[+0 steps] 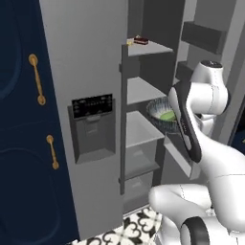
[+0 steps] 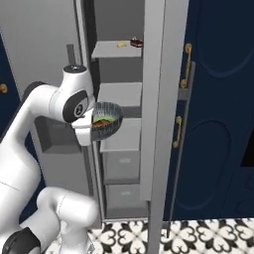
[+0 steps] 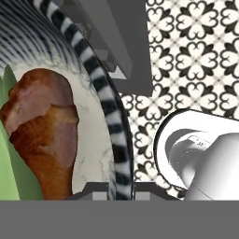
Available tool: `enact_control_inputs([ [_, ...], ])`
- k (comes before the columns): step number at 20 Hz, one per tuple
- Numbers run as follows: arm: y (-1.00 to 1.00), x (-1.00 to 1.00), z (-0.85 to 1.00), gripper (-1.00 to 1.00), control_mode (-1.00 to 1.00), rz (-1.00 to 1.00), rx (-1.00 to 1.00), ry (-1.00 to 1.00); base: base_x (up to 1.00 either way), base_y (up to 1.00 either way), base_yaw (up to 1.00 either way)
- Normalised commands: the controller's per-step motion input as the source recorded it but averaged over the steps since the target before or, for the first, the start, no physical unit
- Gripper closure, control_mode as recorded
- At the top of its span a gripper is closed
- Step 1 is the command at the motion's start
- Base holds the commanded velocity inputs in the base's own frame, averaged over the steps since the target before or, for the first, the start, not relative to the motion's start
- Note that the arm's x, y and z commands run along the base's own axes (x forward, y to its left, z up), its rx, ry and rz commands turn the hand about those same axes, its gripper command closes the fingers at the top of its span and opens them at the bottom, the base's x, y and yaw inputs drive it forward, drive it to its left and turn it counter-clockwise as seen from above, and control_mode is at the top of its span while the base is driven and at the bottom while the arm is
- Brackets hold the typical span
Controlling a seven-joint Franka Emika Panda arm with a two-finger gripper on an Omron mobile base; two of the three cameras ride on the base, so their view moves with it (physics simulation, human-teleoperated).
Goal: Pick the chicken drumstick and corn from their plates and place them in the bowl. Then put the bowl in the fridge.
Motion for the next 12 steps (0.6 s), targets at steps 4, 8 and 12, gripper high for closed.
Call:
enact_control_inputs([
  [4,0.0,0.0,0.0,1.0,1.0,0.0,0.0,0.0,0.19,-0.29,0.15],
  [8,0.0,0.0,0.0,1.0,1.0,0.0,0.0,0.0,0.69,-0.1,0.06],
  [12,0.0,0.0,0.0,1.0,1.0,0.0,0.0,0.0,0.65,-0.16,0.02],
])
